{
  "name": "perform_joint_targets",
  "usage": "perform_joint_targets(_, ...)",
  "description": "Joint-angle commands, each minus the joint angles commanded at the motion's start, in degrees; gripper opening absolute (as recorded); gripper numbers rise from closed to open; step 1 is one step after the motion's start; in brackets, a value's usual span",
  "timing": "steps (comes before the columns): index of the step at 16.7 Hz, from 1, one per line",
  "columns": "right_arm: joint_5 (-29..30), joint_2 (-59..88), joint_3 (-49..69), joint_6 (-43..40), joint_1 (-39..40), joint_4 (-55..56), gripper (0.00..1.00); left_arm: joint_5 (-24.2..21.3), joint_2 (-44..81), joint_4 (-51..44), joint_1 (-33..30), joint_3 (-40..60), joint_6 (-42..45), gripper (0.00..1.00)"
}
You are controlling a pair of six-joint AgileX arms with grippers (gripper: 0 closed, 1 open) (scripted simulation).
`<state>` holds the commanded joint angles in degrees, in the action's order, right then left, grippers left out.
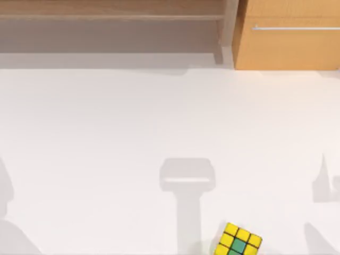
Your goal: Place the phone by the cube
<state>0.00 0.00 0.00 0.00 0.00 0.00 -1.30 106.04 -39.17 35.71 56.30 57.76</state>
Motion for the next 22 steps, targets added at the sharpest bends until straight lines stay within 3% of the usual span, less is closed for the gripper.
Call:
perform_joint_targets(1,0.0,0.0,0.0,0.0,0.0,0.0,1.00,0.0,0.0,0.0,0.0,0.0,0.0,1.00)
perform_joint_targets(14,0.0,0.0,0.0,0.0,0.0,0.0,1.00,0.0,0.0,0.0,0.0,0.0,0.0,0.02)
perform_joint_targets(22,0.0,0.0,0.0,0.0,0.0,0.0,1.00,0.0,0.0,0.0,0.0,0.0,0.0,0.00)
